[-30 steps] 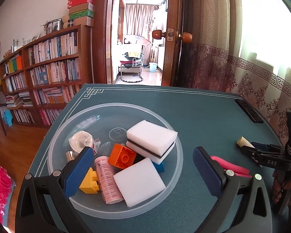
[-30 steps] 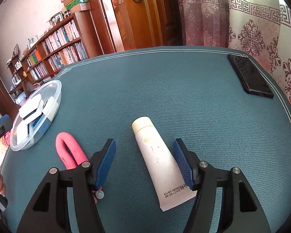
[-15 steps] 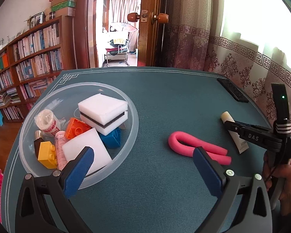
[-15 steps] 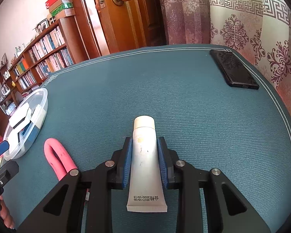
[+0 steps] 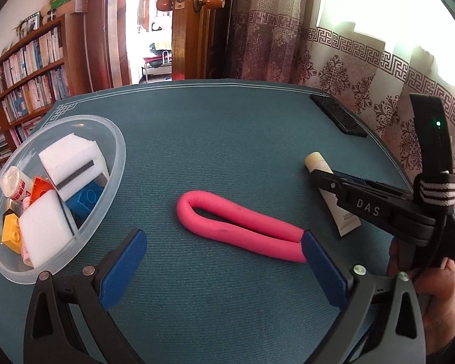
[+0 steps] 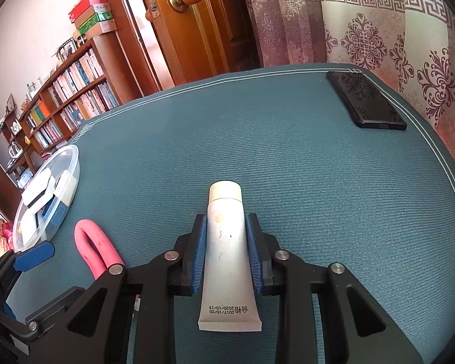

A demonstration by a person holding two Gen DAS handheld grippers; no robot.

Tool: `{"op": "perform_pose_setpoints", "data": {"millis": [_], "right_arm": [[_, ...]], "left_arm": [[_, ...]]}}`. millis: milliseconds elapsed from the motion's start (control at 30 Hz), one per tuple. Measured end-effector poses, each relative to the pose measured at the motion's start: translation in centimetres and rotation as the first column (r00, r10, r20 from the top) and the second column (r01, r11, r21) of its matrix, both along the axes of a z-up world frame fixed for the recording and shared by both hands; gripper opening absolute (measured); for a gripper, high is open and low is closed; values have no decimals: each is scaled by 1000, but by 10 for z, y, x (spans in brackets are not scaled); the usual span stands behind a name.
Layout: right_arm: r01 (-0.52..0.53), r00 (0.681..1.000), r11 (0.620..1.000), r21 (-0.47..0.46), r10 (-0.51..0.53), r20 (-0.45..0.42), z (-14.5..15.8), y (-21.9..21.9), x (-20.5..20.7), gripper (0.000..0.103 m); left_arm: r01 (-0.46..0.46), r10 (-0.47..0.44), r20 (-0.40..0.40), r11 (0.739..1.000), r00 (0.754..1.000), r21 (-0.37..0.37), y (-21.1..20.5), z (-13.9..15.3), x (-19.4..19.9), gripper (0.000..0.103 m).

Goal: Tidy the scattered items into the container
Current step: 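Move the left tool to the pink foam tube and grasp it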

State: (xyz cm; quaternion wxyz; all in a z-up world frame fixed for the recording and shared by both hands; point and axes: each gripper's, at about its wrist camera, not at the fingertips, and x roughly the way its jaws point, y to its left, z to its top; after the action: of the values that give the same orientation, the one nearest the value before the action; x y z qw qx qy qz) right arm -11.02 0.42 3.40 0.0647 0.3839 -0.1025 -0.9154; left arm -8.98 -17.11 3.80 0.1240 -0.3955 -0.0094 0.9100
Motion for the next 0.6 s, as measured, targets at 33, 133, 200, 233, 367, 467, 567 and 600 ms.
{"op": "perform_pose_setpoints", "data": {"millis": [33,133,200,233,367,467,567,600], "right_arm": [[0,1000,1000,-3,0,0,0,0,0,29],[-1,1000,1000,-16,1,0,-1,2,0,29],[-1,1000,1000,-22,1,0,-1,3,0,29],[-1,1000,1000,-24,1,0,-1,3,0,29],[-1,1000,999,-36,1,0,-1,5,0,29],[6,1000,999,-52,-6,0,-2,8,0,29],[13,1000,997,-73,-13,1,-3,14,-1,29],[22,1000,997,-74,-22,1,-3,16,-1,29]], "left_arm": [[-5,5,10,1000,1000,11,0,-1,-2,102],[-26,24,41,999,999,41,-1,-6,-10,102],[-45,41,65,997,997,61,-2,-9,-15,102],[-54,49,77,996,996,73,-3,-11,-17,102],[-90,81,99,992,992,87,-3,-16,-29,102],[-104,100,85,994,991,46,3,-16,-35,102],[-94,91,86,995,992,31,9,-18,-41,102],[-91,87,92,995,992,35,10,-19,-44,102]]}}
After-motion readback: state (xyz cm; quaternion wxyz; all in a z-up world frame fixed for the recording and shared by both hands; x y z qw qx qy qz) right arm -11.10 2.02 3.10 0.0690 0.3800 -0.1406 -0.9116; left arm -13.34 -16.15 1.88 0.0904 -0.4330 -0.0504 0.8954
